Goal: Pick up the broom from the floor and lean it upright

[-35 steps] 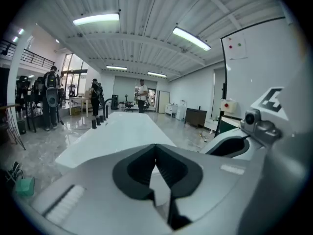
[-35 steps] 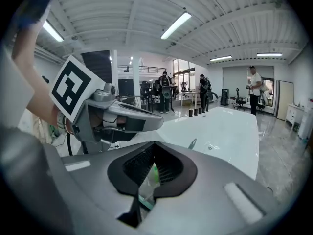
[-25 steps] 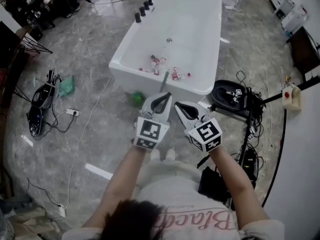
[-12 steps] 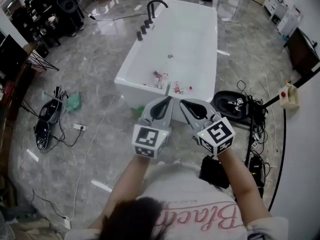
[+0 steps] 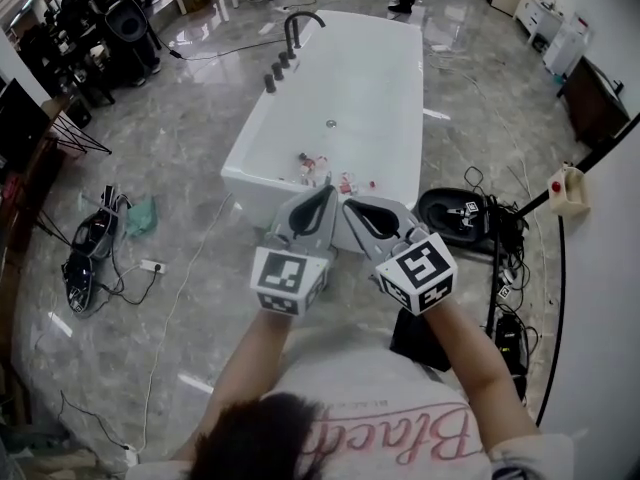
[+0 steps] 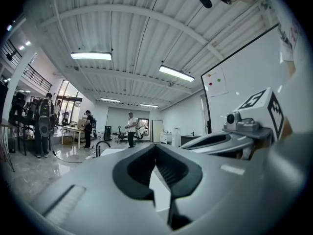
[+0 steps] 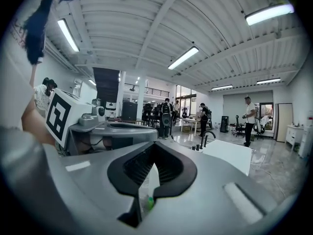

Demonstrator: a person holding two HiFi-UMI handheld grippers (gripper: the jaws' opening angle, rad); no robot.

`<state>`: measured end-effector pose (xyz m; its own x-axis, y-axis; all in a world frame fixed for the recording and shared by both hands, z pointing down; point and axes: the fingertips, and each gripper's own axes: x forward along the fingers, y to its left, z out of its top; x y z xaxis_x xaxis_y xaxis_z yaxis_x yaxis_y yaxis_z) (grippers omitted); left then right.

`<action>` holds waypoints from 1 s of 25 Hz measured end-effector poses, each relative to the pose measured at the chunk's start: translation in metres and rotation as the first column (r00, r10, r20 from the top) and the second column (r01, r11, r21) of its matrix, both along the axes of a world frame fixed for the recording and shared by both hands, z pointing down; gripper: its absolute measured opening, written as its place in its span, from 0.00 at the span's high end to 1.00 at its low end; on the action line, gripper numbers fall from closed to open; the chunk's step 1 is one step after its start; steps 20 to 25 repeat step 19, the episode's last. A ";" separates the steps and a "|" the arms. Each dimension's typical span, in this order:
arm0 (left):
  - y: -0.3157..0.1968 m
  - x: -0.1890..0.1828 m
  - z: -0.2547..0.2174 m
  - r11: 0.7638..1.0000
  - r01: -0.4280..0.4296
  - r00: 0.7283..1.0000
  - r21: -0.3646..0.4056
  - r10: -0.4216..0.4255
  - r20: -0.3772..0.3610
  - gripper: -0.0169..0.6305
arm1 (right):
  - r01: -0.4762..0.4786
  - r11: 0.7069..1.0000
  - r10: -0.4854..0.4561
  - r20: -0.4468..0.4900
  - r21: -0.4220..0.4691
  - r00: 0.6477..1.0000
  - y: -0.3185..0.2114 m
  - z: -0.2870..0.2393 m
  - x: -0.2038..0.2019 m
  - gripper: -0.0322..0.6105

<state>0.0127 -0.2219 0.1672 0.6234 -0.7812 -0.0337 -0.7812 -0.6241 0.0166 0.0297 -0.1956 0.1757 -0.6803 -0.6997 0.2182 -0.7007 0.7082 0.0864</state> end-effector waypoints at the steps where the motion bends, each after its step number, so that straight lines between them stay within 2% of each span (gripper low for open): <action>1: 0.000 0.000 -0.002 1.000 -0.001 1.000 0.001 0.001 -0.003 0.97 | -0.012 1.000 0.012 0.010 -0.006 1.000 -0.001 0.000 0.002 0.95; 5: -0.001 0.000 -0.002 1.000 0.005 1.000 -0.015 -0.005 -0.007 0.97 | -0.030 1.000 0.030 0.055 -0.004 0.998 -0.002 -0.004 0.007 0.95; 13: 0.004 0.000 -0.001 1.000 -0.003 1.000 -0.022 0.002 -0.003 0.97 | -0.052 0.998 0.051 0.052 0.021 0.997 0.001 -0.006 0.011 0.95; 19: 0.010 -0.001 -0.001 1.000 -0.004 0.999 0.010 0.004 0.034 0.97 | -0.037 0.999 0.037 0.043 0.020 0.998 0.004 -0.003 0.005 0.95; 25: 0.010 -0.001 -0.001 1.000 -0.004 0.999 0.010 0.004 0.034 0.97 | -0.037 0.999 0.037 0.043 0.020 0.998 0.004 -0.003 0.005 0.95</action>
